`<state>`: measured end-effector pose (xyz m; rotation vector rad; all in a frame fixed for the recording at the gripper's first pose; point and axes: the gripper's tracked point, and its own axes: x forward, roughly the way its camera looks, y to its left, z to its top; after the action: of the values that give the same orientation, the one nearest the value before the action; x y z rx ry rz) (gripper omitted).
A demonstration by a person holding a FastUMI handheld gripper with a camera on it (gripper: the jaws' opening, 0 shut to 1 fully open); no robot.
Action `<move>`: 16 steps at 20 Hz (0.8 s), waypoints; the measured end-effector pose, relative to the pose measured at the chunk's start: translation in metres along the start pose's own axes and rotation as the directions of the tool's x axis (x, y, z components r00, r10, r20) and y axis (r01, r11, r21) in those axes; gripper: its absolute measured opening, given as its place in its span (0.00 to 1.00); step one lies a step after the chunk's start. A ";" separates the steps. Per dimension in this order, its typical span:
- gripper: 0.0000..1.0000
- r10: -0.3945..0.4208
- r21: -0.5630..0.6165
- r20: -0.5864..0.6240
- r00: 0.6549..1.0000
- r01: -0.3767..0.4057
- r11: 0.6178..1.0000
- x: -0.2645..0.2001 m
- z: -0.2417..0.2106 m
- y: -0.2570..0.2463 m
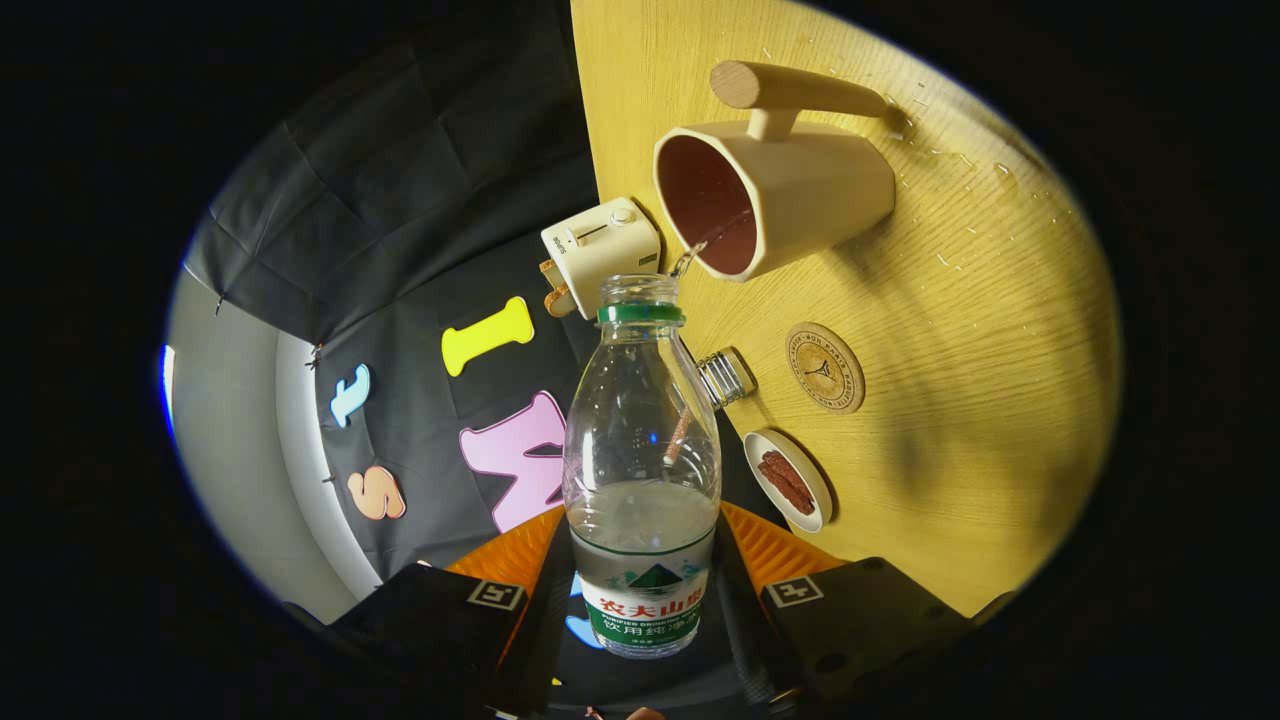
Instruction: Take the bottle from table, then pour the juice into the cup, finally place the bottle on the coaster
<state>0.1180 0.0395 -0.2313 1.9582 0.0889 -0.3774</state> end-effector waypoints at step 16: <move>0.72 0.065 0.122 0.053 0.996 -0.071 0.990 0.007 -0.010 0.035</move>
<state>0.1354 0.0335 -0.1988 2.0673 -0.0337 -0.3929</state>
